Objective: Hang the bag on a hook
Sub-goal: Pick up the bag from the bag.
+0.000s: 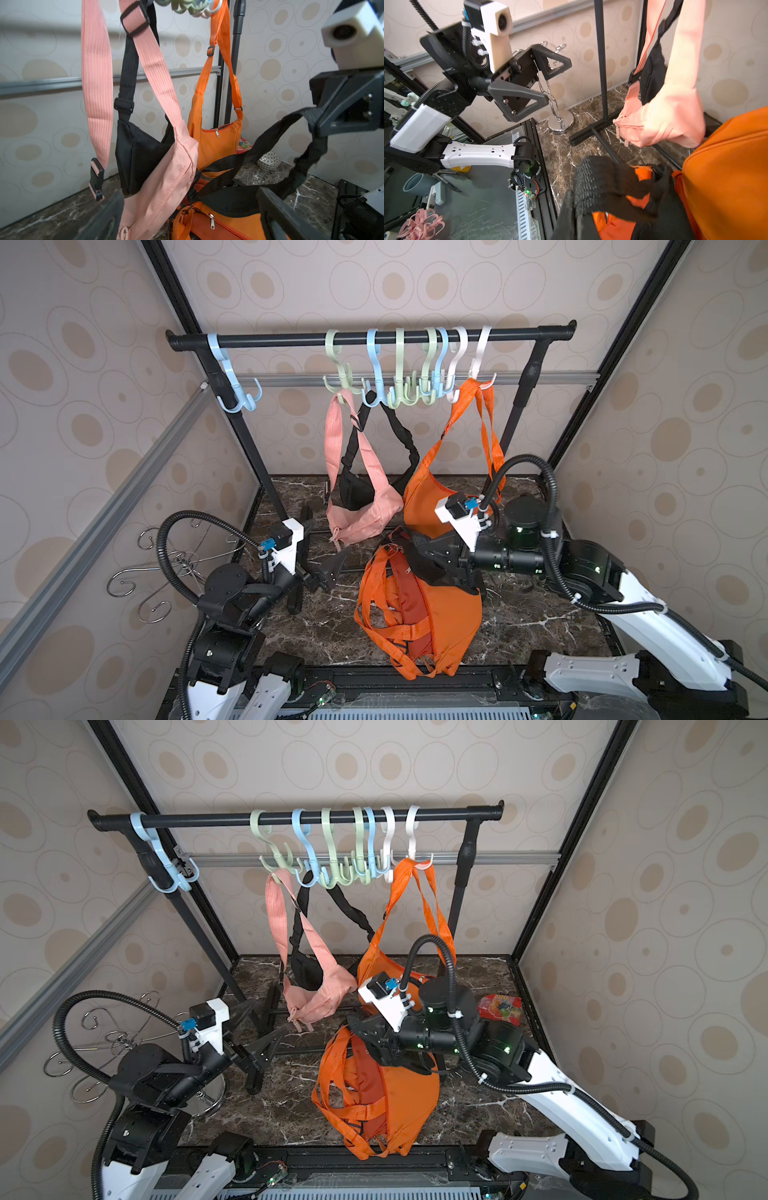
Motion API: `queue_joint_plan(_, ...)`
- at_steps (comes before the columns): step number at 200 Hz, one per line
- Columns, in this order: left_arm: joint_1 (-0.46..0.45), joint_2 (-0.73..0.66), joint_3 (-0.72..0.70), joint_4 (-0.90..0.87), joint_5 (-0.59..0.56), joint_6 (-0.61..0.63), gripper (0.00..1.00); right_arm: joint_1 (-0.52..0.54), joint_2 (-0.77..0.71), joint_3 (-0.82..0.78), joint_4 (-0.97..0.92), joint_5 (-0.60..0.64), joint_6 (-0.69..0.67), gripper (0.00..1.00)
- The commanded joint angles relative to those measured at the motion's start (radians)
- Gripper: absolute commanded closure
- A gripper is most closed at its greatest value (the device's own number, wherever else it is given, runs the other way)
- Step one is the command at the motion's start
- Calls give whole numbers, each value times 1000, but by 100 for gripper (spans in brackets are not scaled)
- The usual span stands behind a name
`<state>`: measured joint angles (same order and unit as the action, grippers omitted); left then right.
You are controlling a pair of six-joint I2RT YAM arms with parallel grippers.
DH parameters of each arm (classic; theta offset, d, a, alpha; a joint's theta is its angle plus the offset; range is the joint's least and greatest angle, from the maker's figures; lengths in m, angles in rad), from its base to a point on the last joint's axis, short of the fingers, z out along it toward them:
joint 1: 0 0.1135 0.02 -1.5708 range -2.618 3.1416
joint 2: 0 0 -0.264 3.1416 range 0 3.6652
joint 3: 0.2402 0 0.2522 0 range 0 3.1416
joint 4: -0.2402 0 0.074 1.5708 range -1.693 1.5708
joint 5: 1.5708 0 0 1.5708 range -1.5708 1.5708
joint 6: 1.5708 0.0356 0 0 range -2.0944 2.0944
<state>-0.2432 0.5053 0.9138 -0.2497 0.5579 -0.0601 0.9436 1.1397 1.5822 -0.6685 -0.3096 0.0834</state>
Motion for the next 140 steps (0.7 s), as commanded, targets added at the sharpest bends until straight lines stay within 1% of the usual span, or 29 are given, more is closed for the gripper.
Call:
queue_joint_plan(1, -7, 48, 61, -20, 30, 136, 0, -39, 52, 121, -120, -153, -89, 100)
queue_joint_plan(20, -8, 108, 124, -14, 43, 177, 0, -61, 94, 240, -169, -175, -117, 100)
queue_joint_plan(34, -16, 152, 171, 32, 64, 184, 0, -74, 123, 315, -197, -184, -132, 100)
queue_joint_plan(45, -34, 189, 211, 66, 70, 194, 1, -84, 142, 363, -205, -184, -139, 100)
queue_joint_plan(56, -73, 235, 260, 73, 52, 215, 2, -94, 156, 404, -205, -189, -140, 100)
queue_joint_plan(65, -121, 271, 293, 78, 25, 232, 3, -101, 169, 436, -207, -192, -141, 100)
queue_joint_plan(72, -189, 299, 313, 83, -6, 246, 3, -105, 180, 464, -208, -195, -141, 100)
queue_joint_plan(81, -296, 333, 333, 82, -77, 285, 3, -109, 194, 499, -213, -200, -140, 100)
queue_joint_plan(99, -552, 403, 359, 54, -317, 397, 0, -118, 220, 561, -224, -210, -144, 100)
queue_joint_plan(108, -647, 437, 371, 39, -420, 436, 0, -121, 227, 586, -231, -214, -147, 100)
queue_joint_plan(119, -708, 465, 373, 35, -493, 456, 0, -127, 231, 611, -236, -215, -152, 100)
queue_joint_plan(140, -716, 478, 350, 93, -460, 431, 0, -139, 229, 643, -240, -234, -154, 100)
